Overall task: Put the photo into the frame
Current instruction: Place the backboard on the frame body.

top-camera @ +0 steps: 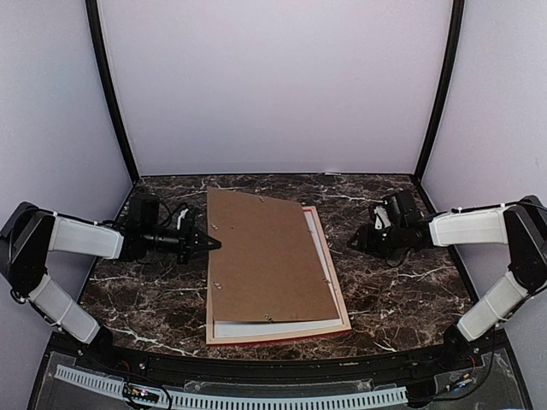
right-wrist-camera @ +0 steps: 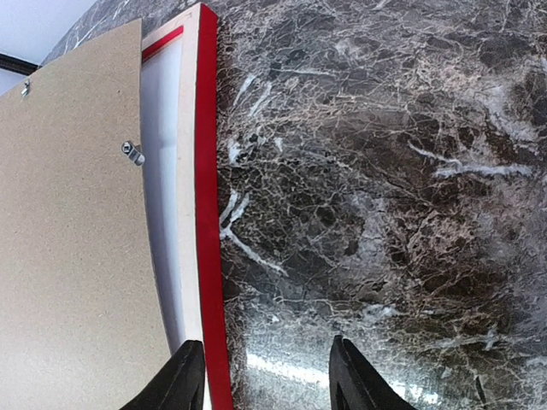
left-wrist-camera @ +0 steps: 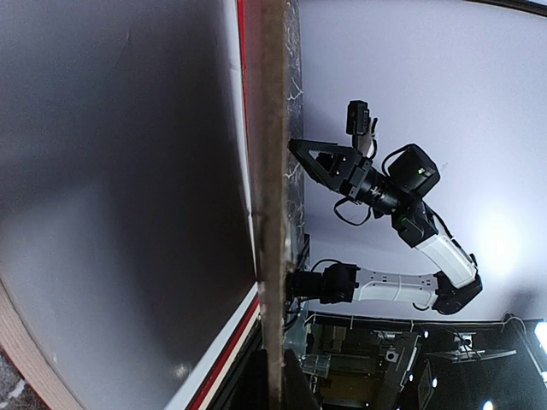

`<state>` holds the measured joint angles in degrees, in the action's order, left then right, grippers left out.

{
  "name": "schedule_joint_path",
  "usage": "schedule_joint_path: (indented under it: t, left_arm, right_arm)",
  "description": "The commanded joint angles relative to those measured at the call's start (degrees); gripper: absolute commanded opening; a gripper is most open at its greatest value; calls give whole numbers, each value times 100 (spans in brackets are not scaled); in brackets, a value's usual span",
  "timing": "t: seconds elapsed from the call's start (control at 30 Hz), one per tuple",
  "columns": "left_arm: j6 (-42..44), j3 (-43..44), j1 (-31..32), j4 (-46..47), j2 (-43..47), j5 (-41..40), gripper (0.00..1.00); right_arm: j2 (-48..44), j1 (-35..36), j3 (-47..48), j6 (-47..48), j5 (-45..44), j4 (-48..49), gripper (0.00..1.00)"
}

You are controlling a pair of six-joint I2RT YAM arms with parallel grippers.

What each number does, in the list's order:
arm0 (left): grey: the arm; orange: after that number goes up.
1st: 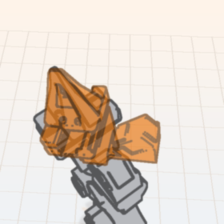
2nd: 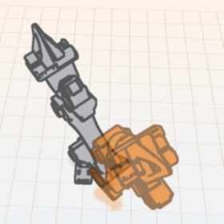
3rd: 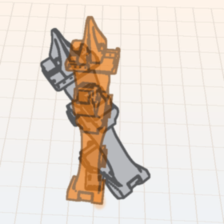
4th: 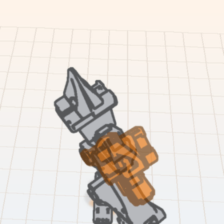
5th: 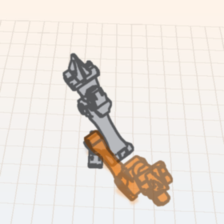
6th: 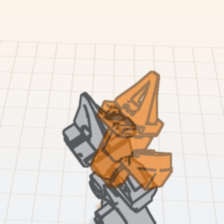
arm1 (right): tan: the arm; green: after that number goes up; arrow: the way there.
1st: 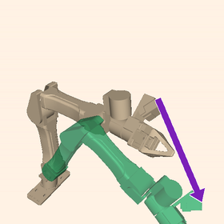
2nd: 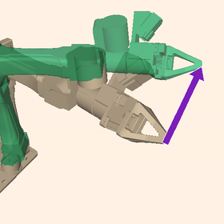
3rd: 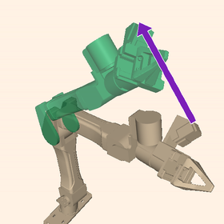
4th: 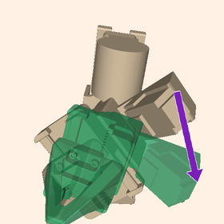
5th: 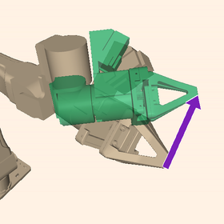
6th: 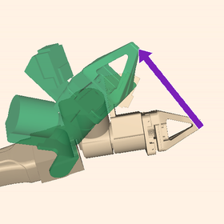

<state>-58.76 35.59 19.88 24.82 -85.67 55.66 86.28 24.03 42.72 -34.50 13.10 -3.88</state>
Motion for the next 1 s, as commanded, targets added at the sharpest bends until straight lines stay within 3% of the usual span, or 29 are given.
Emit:
schedule_joint_path:
  t: [0.0, 0.97]
  left_arm:
    - [57, 240, 53, 492, 19, 402, 0]
    - [-95, 387, 165, 840, -628, 496, 0]
  right_arm:
    - [96, -39, -52, 67, 46, 184, 50]
    - [168, -39, -105, 80, 128, 263, 51]
